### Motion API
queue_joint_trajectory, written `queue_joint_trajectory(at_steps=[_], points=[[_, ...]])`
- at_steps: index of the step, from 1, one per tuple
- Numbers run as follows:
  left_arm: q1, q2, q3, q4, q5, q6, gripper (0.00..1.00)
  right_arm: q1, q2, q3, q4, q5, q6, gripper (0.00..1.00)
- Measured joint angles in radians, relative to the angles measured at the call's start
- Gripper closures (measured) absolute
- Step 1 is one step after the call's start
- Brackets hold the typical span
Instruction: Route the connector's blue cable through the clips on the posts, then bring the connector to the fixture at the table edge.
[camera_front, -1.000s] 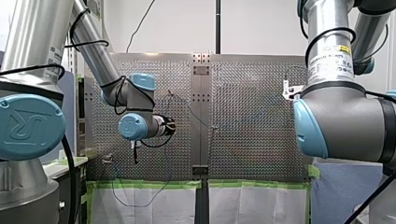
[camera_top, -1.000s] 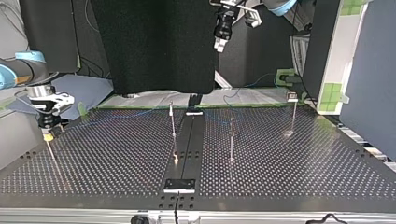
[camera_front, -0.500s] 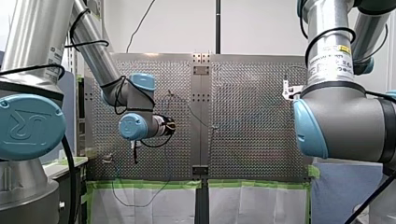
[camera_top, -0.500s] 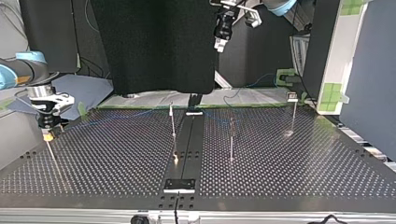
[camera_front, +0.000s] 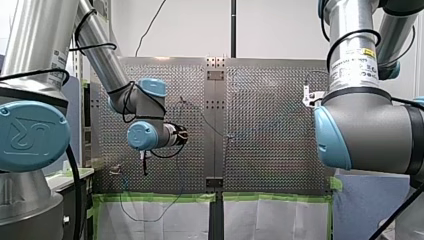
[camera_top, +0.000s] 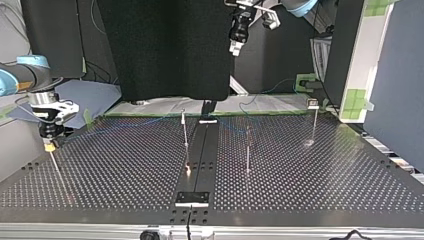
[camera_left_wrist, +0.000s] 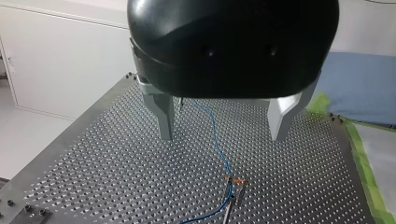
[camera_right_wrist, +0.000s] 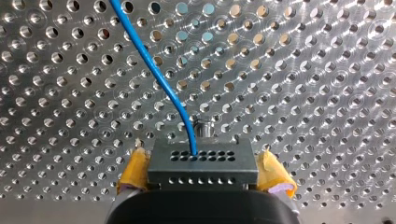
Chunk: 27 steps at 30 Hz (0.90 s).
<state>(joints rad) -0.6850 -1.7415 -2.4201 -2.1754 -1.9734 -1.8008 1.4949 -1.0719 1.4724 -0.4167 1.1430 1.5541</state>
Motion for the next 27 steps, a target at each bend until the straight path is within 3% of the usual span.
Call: queue_joint_trajectory(at_steps=[27], points=[[0.0, 0.0, 0.0, 0.0, 0.0, 0.0, 0.0, 0.0, 0.0, 0.0, 0.005, 0.06, 0.0, 0.0]])
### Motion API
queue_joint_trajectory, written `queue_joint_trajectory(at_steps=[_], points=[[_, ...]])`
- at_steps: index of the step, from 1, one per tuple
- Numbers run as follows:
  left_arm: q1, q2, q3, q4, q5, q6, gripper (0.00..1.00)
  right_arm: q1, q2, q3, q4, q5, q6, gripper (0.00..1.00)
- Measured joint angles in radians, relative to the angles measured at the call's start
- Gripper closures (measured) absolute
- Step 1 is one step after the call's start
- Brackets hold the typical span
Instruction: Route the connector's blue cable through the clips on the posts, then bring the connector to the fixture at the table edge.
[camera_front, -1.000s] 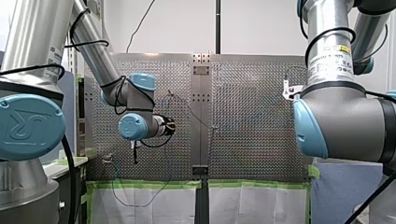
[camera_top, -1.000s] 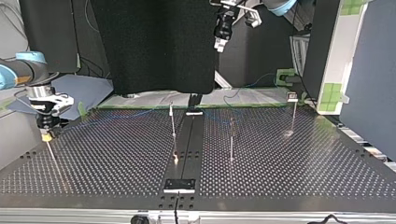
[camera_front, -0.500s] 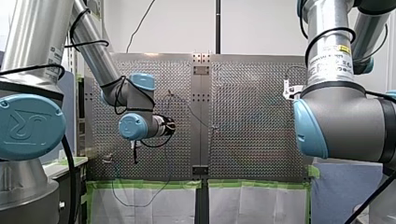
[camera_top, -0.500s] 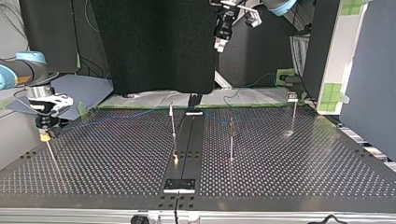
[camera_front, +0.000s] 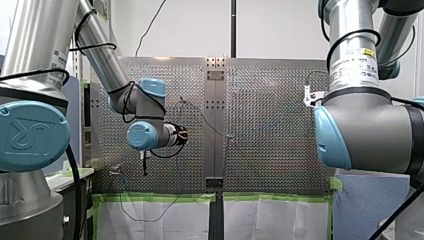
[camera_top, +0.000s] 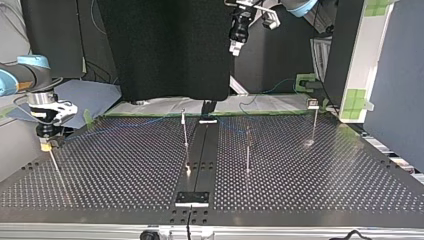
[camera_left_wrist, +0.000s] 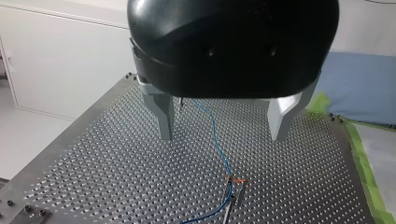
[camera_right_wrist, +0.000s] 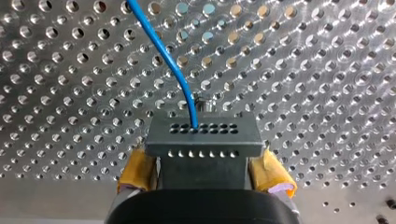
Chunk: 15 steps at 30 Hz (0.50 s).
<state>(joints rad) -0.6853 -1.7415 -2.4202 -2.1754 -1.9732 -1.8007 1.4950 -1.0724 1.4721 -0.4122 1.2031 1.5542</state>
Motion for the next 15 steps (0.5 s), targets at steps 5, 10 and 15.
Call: queue_joint_trajectory(at_steps=[5, 10, 15], points=[[0.0, 0.0, 0.0, 0.0, 0.0, 0.0, 0.0, 0.0, 0.0, 0.0, 0.002, 0.028, 0.0, 0.0], [0.0, 0.0, 0.0, 0.0, 0.0, 0.0, 0.0, -0.001, -0.001, 0.0, 0.011, 0.066, 0.0, 0.0], [0.0, 0.0, 0.0, 0.0, 0.001, 0.0, 0.0, -0.004, -0.001, 0.0, 0.042, 0.112, -0.001, 0.0]])
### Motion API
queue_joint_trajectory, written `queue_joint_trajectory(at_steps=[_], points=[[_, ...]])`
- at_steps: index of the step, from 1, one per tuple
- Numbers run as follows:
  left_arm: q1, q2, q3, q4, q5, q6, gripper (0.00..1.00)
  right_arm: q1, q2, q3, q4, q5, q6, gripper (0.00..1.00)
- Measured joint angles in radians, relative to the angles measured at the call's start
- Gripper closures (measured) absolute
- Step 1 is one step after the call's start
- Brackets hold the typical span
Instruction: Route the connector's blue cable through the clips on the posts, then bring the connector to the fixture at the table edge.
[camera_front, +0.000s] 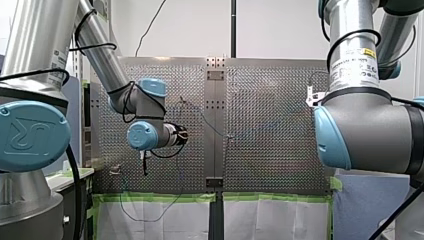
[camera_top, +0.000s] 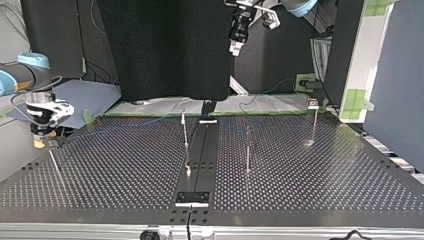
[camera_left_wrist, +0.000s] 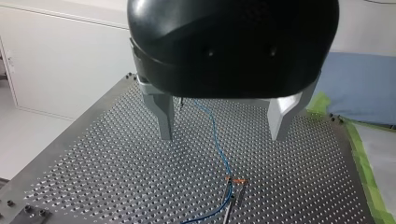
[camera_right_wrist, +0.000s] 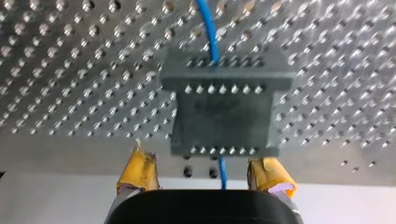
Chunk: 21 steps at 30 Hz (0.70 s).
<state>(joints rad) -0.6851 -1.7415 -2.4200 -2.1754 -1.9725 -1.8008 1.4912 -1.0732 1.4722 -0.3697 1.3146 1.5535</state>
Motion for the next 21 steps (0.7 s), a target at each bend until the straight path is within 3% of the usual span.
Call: queue_joint_trajectory(at_steps=[12, 21], points=[[0.0, 0.0, 0.0, 0.0, 0.001, -0.002, 0.0, 0.017, -0.015, 0.016, 0.098, 0.106, 0.019, 0.0], [0.0, 0.0, 0.007, -0.005, 0.002, -0.004, 0.0, 0.041, -0.086, 0.088, 0.048, 0.184, 0.059, 0.0]])
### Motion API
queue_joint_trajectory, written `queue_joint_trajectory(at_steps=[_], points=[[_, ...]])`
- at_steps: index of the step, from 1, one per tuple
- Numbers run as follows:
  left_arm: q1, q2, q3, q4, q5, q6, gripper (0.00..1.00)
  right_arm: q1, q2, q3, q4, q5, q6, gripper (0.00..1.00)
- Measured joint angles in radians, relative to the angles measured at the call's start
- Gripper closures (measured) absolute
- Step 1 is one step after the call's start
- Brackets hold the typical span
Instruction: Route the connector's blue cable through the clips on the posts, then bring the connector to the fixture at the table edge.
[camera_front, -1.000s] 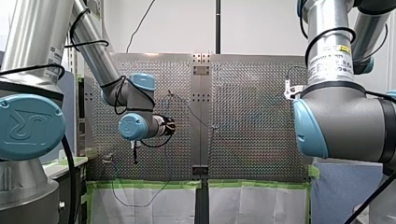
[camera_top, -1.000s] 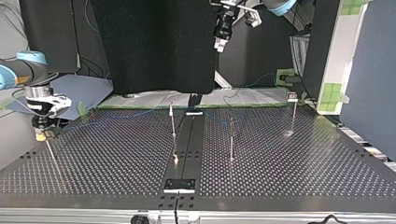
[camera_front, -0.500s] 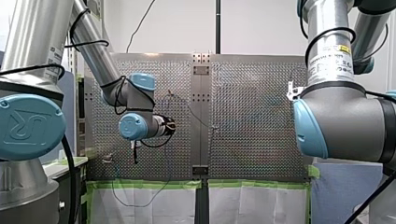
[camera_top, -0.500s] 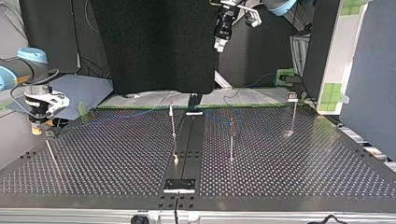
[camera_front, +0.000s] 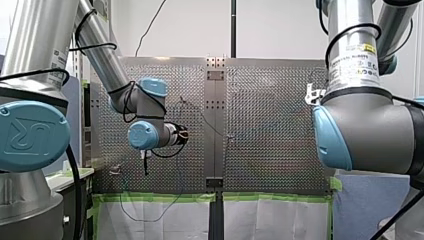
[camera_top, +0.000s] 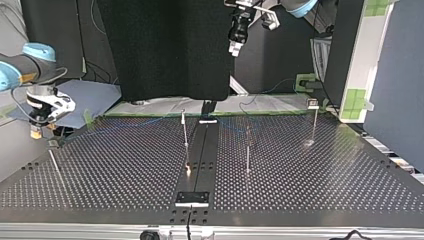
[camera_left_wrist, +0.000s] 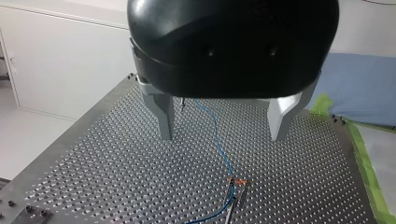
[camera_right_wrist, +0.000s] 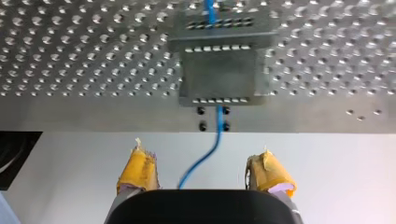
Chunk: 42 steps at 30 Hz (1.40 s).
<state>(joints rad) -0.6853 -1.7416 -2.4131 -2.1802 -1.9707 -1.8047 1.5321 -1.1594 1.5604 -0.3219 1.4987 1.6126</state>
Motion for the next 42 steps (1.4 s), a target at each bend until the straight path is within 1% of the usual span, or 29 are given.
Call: queue_joint_trajectory(at_steps=[3, 6, 10, 11, 15, 18, 21, 24, 27, 30, 32, 35, 37, 40, 42], points=[[0.0, 0.0, 0.001, -0.002, 0.0, 0.0, 0.0, 0.012, -0.025, 0.025, -0.025, 0.026, 0.001, 0.0], [0.0, 0.0, 0.002, -0.002, 0.0, -0.002, 0.0, 0.026, -0.052, 0.052, -0.048, 0.052, -0.004, 0.0], [0.0, 0.0, 0.006, -0.003, 0.0, -0.017, 0.0, 0.048, -0.086, 0.086, -0.058, 0.084, -0.019, 0.0], [0.001, 0.0, 0.008, -0.004, 0.0, -0.02, 0.0, 0.057, -0.097, 0.097, -0.06, 0.09, -0.024, 0.0], [0.001, 0.0, 0.019, -0.007, -0.002, -0.04, 0.0, 0.092, -0.134, 0.134, -0.062, 0.098, -0.033, 0.0], [0.0, 0.0, 0.036, -0.022, -0.016, -0.052, 0.0, 0.12, -0.154, 0.162, -0.064, 0.102, -0.04, 0.0], [0.0, 0.0, 0.059, -0.045, -0.038, -0.048, 0.0, 0.148, -0.161, 0.188, -0.065, 0.105, -0.05, 0.0], [-0.003, 0.001, 0.085, -0.07, -0.064, -0.032, 0.0, 0.174, -0.163, 0.205, -0.066, 0.112, -0.055, 0.0], [-0.005, 0.001, 0.11, -0.097, -0.091, -0.018, 0.0, 0.2, -0.163, 0.218, -0.066, 0.129, -0.054, 0.0], [-0.006, 0.002, 0.123, -0.122, -0.117, -0.014, 0.0, 0.227, -0.164, 0.231, -0.073, 0.153, -0.053, 0.0], [-0.007, 0.002, 0.126, -0.132, -0.135, -0.014, 0.0, 0.246, -0.164, 0.241, -0.084, 0.163, -0.052, 0.0], [-0.006, 0.002, 0.127, -0.137, -0.158, -0.014, 0.0, 0.271, -0.164, 0.257, -0.104, 0.169, -0.051, 0.0], [-0.006, 0.002, 0.127, -0.139, -0.17, -0.014, 0.0, 0.287, -0.164, 0.265, -0.118, 0.171, -0.05, 0.0], [-0.006, 0.002, 0.128, -0.139, -0.174, -0.013, 0.0, 0.311, -0.163, 0.275, -0.139, 0.177, -0.048, 0.0], [-0.007, 0.002, 0.128, -0.139, -0.174, -0.012, 0.0, 0.33, -0.162, 0.28, -0.147, 0.189, -0.048, 0.0]])
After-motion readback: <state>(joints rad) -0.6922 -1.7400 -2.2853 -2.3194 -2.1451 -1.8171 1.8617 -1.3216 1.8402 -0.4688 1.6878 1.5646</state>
